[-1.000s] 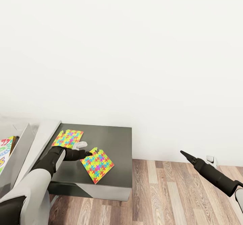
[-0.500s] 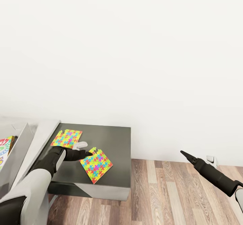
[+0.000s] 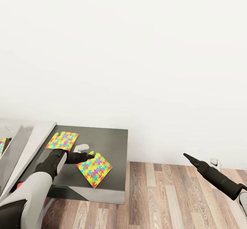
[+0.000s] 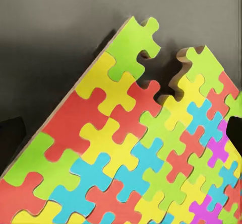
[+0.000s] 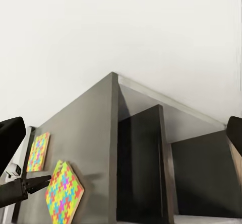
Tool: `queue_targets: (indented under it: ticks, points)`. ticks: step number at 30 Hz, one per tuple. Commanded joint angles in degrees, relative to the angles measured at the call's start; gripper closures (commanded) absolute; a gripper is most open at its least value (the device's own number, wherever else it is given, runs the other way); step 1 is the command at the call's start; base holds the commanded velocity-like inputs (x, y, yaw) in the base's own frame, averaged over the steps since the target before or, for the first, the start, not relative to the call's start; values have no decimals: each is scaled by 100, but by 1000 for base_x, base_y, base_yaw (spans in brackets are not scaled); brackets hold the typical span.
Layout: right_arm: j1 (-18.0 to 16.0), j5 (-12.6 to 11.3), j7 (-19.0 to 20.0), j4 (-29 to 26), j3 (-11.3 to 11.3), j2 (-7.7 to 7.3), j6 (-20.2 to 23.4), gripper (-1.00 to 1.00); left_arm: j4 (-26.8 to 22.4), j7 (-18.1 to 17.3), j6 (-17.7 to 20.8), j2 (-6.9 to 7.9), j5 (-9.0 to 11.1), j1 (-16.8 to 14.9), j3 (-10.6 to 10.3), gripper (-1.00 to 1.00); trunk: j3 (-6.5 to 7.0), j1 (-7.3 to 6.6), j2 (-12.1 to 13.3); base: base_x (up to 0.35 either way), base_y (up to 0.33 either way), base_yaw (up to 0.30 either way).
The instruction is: Put all the toys in the child's room - the three board games (two on the bed and one on the table), the two jigsaw puzzles on the table, and the tennis ball on the table - inside the toy box on the table in the child's room.
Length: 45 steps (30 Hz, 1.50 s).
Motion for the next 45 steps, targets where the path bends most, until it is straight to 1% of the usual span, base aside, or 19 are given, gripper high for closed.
queue_targets:
  ticks: [1,23,34,45]
  points:
    - [-6,-15,10,2,-8,0,40,-100,-7,-51,31,-5,-60,-5,43,-100,-10,3,-11,0,-104,0]
    - [-6,-15,10,17,-17,0,42,-100,-7,-62,93,-5,-35,-5,62,-100,-10,3,-11,-93,-102,0]
    - [-6,-15,10,18,-17,0,42,-100,-7,-63,98,-12,-25,-5,76,-100,-10,3,-11,-46,-83,0]
    - [-6,-15,10,26,-17,0,42,-100,-7,-63,98,-14,-25,-8,78,-100,-10,3,-11,-2,-138,0]
